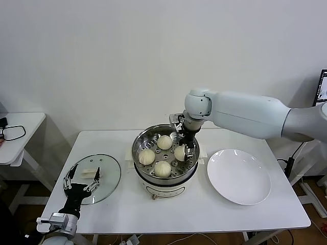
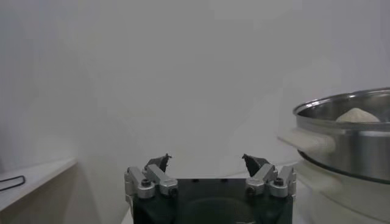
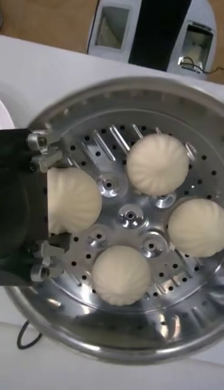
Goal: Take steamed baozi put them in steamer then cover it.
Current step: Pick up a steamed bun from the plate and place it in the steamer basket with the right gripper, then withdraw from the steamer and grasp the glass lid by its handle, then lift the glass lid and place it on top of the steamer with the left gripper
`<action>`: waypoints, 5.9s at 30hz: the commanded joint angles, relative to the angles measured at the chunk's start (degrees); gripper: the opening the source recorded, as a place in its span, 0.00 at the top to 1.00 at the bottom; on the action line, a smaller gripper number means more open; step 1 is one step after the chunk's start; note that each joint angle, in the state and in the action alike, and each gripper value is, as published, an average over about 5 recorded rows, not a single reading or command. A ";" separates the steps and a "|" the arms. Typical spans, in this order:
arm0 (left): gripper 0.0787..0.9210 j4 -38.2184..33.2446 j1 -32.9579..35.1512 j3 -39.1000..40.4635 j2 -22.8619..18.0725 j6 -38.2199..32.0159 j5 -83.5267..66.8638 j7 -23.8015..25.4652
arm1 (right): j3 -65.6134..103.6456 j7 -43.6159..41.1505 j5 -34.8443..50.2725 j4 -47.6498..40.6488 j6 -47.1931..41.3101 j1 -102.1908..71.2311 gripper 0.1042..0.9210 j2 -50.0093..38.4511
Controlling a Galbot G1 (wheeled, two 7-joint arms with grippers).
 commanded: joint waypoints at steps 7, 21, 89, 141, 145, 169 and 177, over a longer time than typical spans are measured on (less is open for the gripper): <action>0.12 -0.56 0.29 -0.17 -0.11 0.10 -0.02 -0.09 | 2.47 -0.46 -1.08 -1.56 0.25 -2.15 0.17 -0.60; 0.12 -4.10 0.48 -0.42 0.28 3.66 -0.98 0.21 | 19.83 -2.50 3.09 13.94 2.25 -2.59 0.12 -27.56; 0.12 29.42 -9.22 -3.31 10.00 -26.95 83.89 -31.86 | 108.22 72.30 -1.66 33.36 55.30 -117.12 0.12 6.30; 0.25 42.97 -24.33 3.64 11.38 -17.03 84.62 -30.78 | 108.19 71.46 -2.52 30.53 55.74 -117.26 0.12 7.10; 0.38 43.89 -24.28 3.50 11.25 -17.43 84.71 -30.82 | 108.09 71.39 -2.55 30.20 56.01 -117.19 0.12 7.10; 0.87 16.26 -14.35 -0.44 9.98 -14.08 78.36 -26.32 | 107.44 71.48 -3.09 29.71 56.68 -116.52 0.12 7.32; 0.87 -1.76 -6.85 2.84 14.44 -0.08 67.54 -13.12 | 107.36 71.43 -3.01 29.66 56.72 -116.33 0.12 7.17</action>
